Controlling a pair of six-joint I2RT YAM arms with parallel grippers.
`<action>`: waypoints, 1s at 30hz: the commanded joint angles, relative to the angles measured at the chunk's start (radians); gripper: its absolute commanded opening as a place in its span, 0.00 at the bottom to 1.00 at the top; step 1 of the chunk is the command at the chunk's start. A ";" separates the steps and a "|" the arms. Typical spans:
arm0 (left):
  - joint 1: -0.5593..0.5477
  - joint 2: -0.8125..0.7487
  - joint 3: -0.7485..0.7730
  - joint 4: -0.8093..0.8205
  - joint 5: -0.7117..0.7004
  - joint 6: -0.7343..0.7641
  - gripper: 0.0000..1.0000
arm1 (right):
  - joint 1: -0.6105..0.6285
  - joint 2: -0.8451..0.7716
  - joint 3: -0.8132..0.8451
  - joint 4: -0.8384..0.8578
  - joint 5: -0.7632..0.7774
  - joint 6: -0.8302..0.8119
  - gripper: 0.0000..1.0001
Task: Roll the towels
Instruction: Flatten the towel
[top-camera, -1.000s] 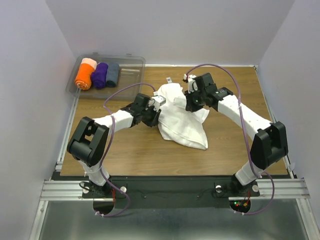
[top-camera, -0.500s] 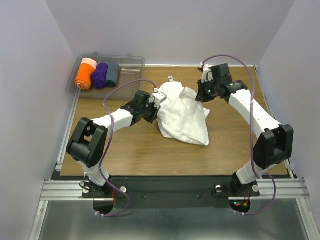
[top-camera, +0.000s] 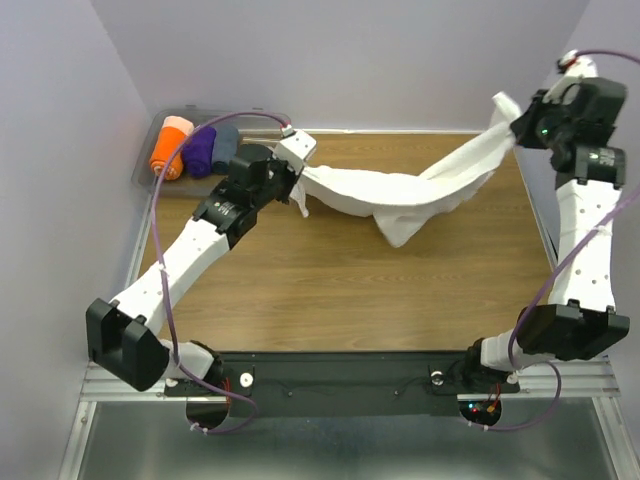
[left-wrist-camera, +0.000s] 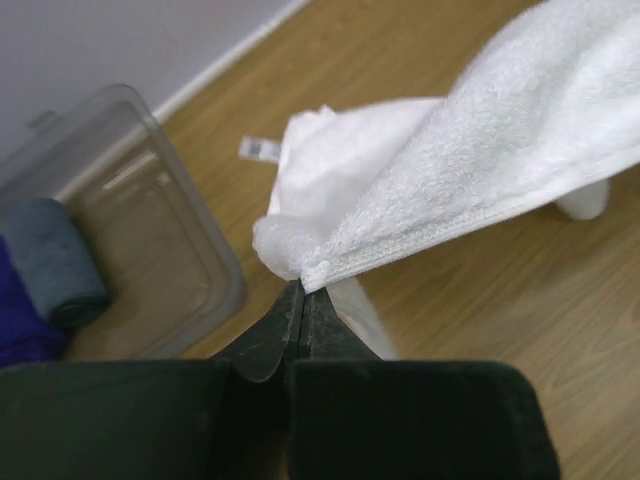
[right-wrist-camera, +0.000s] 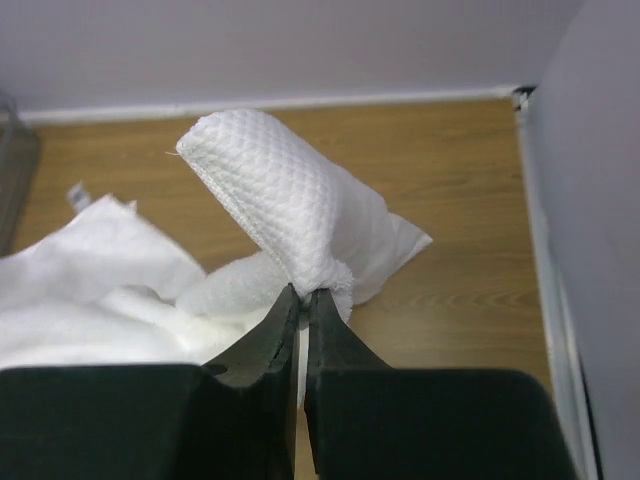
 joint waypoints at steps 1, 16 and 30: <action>0.006 -0.066 0.089 0.005 -0.161 0.059 0.00 | -0.113 -0.019 0.141 0.041 -0.006 0.033 0.01; 0.046 -0.135 0.211 -0.116 0.029 0.166 0.00 | -0.190 -0.005 0.170 0.054 0.022 -0.031 0.01; -0.025 -0.374 -0.124 -0.846 0.382 0.657 0.00 | -0.192 -0.407 -0.481 -0.181 0.184 -0.568 0.01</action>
